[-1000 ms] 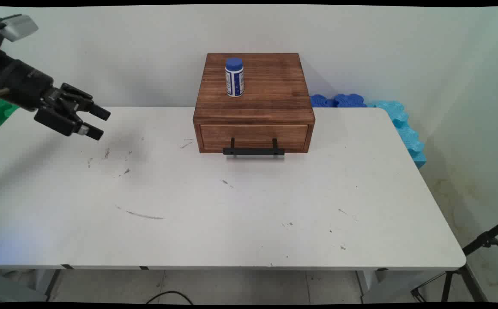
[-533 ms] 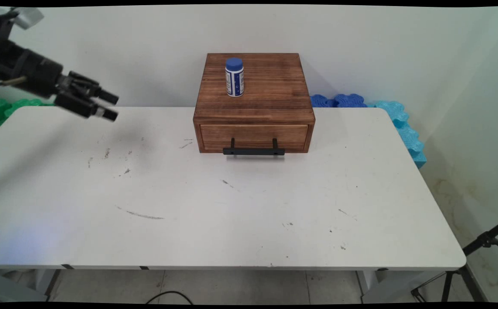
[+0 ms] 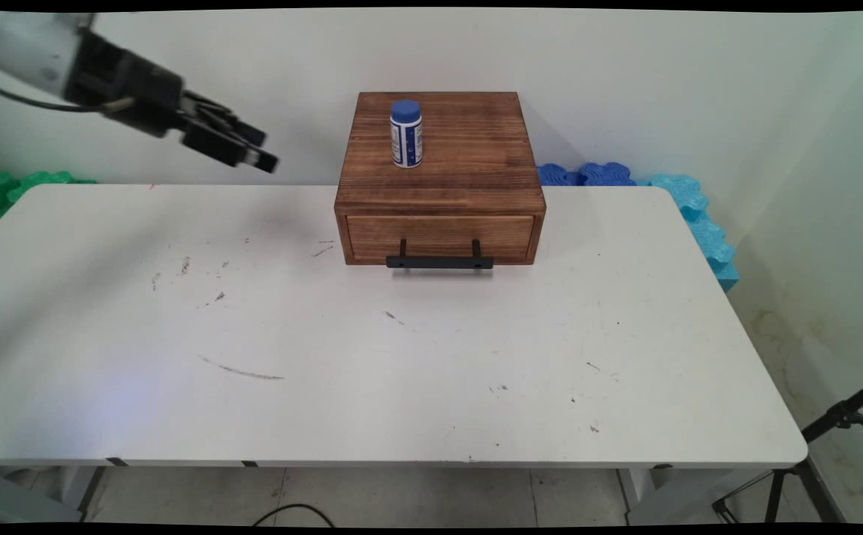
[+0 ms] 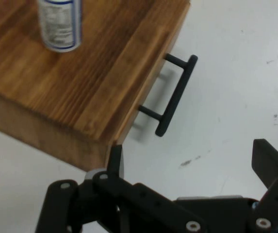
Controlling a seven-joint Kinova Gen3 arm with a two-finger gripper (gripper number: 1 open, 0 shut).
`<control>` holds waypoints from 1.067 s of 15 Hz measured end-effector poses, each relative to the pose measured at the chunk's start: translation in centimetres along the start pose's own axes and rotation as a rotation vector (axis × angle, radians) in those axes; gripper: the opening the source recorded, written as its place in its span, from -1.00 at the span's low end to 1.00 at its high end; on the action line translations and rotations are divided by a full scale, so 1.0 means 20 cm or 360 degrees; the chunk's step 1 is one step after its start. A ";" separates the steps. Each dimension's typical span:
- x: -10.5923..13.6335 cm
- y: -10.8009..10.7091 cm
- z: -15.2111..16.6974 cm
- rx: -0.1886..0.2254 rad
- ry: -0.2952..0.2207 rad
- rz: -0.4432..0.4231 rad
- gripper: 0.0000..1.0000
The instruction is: Open the drawer
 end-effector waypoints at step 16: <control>0.58 0.33 0.86 -0.0134 -0.0418 0.0577 1.00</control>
